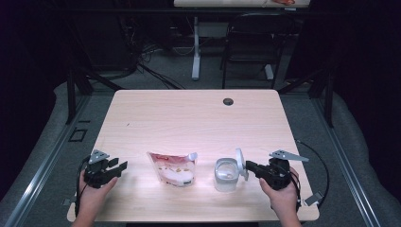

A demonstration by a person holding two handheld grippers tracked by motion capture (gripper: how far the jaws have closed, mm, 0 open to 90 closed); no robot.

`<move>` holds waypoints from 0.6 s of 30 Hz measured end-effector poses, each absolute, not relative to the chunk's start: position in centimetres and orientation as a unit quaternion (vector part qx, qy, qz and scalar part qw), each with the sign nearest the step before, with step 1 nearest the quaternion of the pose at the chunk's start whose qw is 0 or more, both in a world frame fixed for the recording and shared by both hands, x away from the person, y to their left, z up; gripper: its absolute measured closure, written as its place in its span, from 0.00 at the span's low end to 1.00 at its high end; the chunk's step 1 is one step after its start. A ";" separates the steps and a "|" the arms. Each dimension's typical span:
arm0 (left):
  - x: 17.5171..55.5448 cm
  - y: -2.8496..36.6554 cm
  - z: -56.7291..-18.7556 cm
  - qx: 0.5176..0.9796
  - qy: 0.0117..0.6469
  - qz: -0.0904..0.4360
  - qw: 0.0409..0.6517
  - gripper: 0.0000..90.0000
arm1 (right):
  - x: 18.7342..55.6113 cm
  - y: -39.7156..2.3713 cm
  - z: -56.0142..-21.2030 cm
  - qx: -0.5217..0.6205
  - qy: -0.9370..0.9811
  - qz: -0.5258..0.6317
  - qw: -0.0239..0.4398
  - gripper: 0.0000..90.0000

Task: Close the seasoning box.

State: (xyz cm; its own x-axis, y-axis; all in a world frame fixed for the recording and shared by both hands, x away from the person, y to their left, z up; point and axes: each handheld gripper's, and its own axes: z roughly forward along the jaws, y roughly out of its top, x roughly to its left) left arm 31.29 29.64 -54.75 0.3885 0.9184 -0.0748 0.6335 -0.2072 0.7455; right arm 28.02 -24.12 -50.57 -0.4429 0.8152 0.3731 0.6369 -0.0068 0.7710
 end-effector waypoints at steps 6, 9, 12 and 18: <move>31.3 29.7 -54.7 0.753 0.516 0.197 0.359 0.63 | 28.2 -24.3 -51.0 0.532 0.689 0.486 0.079 1.00; 31.3 29.7 -54.7 0.753 0.516 0.197 0.359 0.63 | 28.3 -24.4 -51.1 0.535 0.685 0.490 0.070 0.99; 31.3 29.6 -54.7 0.752 0.516 0.197 0.360 0.63 | 28.3 -24.6 -51.3 0.540 0.679 0.494 0.062 0.97; 31.2 29.6 -54.7 0.752 0.516 0.198 0.359 0.63 | 28.3 -24.7 -51.4 0.541 0.681 0.488 0.069 0.93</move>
